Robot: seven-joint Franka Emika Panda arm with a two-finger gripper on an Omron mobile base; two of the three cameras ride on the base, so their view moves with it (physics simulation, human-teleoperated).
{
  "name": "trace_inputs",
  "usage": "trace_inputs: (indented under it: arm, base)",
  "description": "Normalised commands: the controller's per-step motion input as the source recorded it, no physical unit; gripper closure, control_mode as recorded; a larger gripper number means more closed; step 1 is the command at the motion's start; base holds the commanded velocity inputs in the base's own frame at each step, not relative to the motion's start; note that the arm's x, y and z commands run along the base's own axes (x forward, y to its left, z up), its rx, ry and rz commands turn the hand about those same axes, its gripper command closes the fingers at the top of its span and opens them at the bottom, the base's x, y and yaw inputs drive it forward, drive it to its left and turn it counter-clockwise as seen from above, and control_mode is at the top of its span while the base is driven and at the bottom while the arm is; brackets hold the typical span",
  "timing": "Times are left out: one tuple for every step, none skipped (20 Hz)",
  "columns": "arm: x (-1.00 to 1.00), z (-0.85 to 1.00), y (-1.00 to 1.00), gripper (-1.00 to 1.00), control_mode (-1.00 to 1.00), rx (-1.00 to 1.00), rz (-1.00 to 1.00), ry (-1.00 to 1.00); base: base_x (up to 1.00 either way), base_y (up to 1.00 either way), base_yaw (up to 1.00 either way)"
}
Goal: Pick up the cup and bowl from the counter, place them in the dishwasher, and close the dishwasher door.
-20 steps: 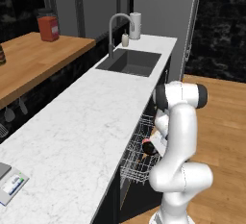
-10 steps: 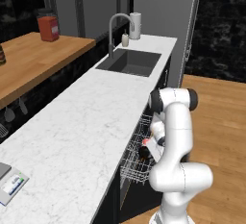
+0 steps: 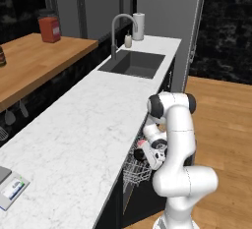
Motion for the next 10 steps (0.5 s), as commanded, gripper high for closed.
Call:
trace_inputs:
  arm:
    - [0.32,-0.47,0.0,1.0,-1.0,0.01,0.0,0.02]
    - [0.17,-0.48,-0.01,1.0,-1.0,0.01,0.0,0.02]
    - [0.0,-0.44,-0.07,1.0,-1.0,0.0,-0.02,0.01]
    - [0.0,-0.41,-0.13,-1.0,-1.0,0.0,-0.03,0.0]
    - [-0.02,-0.34,-0.17,-1.0,-1.0,0.0,-0.04,0.0]
    - [-0.1,-0.27,-0.23,-1.0,-1.0,0.0,-0.04,0.0]
    - [-0.09,-0.24,-0.24,-1.0,-1.0,0.0,-0.04,0.0]
    - [-0.11,-0.15,-0.25,-1.0,-1.0,0.0,-0.04,0.0]
    - [-0.02,-0.12,-0.26,-1.0,-1.0,0.0,-0.03,0.0]
    - [-0.08,-0.04,-0.26,-1.0,-1.0,0.0,-0.03,0.0]
  base:
    - [0.0,0.0,0.0]
    - [0.0,0.0,0.0]
    - [0.0,0.0,0.0]
    - [0.0,0.0,0.0]
    - [0.0,0.0,0.0]
    - [0.0,0.0,0.0]
    - [0.0,0.0,0.0]
    - [0.0,0.0,0.0]
    - [0.0,0.0,0.0]
    - [0.0,0.0,0.0]
